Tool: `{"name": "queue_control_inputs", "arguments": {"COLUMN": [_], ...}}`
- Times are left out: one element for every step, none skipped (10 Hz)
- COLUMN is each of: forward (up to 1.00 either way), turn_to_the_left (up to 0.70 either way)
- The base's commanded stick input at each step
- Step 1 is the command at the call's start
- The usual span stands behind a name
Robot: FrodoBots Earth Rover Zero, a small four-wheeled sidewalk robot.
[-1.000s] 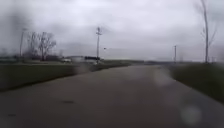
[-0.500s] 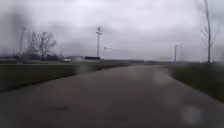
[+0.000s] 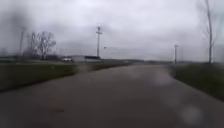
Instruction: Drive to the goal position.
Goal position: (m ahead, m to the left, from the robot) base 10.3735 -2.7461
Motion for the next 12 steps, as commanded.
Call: {"name": "queue_control_inputs", "arguments": {"forward": [0.5, 0.5, 0.5, 0.5, 0.5, 0.5, 0.5, 0.5, 0.5, 0.5, 0.5, 0.5], "turn_to_the_left": [-0.23, -0.38, -0.48, -0.21, -0.01, -0.02, -0.35, -0.51, -0.51, -0.51, -0.51, -0.51]}}
